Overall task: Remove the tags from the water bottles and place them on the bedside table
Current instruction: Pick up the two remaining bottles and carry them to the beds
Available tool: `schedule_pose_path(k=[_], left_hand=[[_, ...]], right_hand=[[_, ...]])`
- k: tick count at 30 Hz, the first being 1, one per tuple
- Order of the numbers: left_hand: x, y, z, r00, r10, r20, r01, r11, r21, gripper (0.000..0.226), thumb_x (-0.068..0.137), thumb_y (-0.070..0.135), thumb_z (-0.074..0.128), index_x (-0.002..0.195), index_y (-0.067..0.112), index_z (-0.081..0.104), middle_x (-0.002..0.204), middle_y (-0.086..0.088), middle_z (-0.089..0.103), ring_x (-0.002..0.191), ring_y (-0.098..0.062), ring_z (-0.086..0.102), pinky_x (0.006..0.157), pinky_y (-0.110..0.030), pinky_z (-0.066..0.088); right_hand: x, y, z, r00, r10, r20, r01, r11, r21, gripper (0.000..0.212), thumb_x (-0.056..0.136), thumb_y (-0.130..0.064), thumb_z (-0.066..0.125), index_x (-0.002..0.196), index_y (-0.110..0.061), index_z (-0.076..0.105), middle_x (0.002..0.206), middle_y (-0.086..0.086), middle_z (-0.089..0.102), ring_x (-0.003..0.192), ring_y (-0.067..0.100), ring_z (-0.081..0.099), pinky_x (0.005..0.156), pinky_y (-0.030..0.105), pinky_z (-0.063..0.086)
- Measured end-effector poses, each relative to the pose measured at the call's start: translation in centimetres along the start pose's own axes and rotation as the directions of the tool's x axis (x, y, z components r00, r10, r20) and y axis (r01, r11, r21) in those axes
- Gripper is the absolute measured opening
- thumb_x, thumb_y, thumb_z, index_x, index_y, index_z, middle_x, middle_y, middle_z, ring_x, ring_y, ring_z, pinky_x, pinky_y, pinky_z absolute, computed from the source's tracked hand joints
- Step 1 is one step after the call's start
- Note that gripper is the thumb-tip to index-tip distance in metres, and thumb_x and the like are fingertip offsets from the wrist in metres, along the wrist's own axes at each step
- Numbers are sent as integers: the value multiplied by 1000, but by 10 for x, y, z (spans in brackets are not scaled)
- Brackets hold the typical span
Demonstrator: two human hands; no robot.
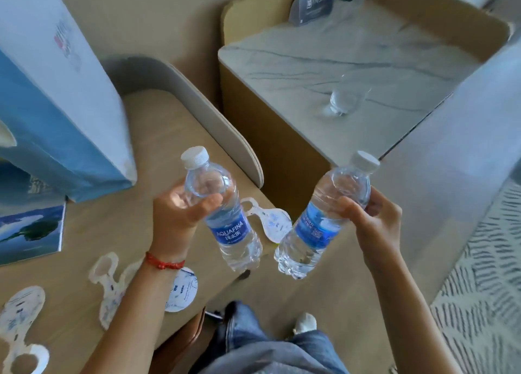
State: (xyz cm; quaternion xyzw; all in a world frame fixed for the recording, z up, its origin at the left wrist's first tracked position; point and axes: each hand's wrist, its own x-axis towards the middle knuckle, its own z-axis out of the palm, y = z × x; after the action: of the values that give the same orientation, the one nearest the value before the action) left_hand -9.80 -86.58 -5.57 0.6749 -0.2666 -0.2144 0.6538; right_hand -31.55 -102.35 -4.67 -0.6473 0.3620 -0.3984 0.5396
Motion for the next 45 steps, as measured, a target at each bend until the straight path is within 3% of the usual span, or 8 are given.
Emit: schedule_pose_path(k=[3,7,11,15,20,29,38,45], left_hand=[[-5,5,28,995,6,97,-2,999,-41,23,52,45,72,72,34,71,69,14,70,71,-8,66,67,-23,54],[-22,14,71,982,21,188,-3,995,-96,27,50,41,75,72,26,70,74,0,67,74,-18,60,69,-33,49],[-46,20,119,943,83,324,-35,988,-153,24,55,35,74,79,31,72,74,15,71,73,-3,66,63,-15,51],[-77,25,186,870,90,485,16,978,-210,33,58,32,76,90,24,71,81,8,72,80,-12,68,67,-23,53],[-116,24,274,809,99,580,34,976,-213,33,57,29,77,89,24,72,81,9,73,79,-9,68,67,-19,52],[-168,35,395,689,83,720,110,970,-216,32,54,18,79,85,22,72,80,8,74,77,-9,68,64,-18,53],[-144,35,497,630,44,775,160,970,-185,23,59,10,73,80,23,74,77,8,74,73,-9,70,62,-17,52],[-77,28,600,603,30,798,157,975,-155,36,48,31,79,83,24,73,78,8,74,73,-9,69,62,-17,52]], right_hand=[[-14,-1,-34,996,-6,-87,7,1000,4,29,62,-40,71,87,-26,70,77,-12,73,71,8,69,61,18,54],[-36,1,-85,981,-6,-196,9,1000,18,23,61,-36,73,83,-30,73,76,-8,74,69,12,70,61,20,55],[-59,3,-137,964,8,-266,-3,1000,18,23,58,-34,73,82,-31,74,74,-7,74,67,11,69,59,20,55],[-91,5,-204,934,16,-356,-9,1000,22,29,59,-33,74,86,-24,72,79,-6,75,71,10,70,60,17,54],[-130,7,-289,869,8,-495,-30,999,-37,34,58,-32,76,89,-17,70,74,-13,73,66,1,67,58,11,50],[-173,10,-400,765,15,-644,-70,996,-60,25,60,-25,75,84,-24,68,75,-12,74,67,4,69,59,13,51],[-127,32,-465,726,35,-687,-107,992,-62,23,65,-15,75,85,-22,66,74,-14,73,66,1,68,58,11,50],[-25,58,-519,733,47,-679,-134,988,-76,29,67,-5,77,92,-17,67,78,-12,74,69,3,69,59,11,51]])
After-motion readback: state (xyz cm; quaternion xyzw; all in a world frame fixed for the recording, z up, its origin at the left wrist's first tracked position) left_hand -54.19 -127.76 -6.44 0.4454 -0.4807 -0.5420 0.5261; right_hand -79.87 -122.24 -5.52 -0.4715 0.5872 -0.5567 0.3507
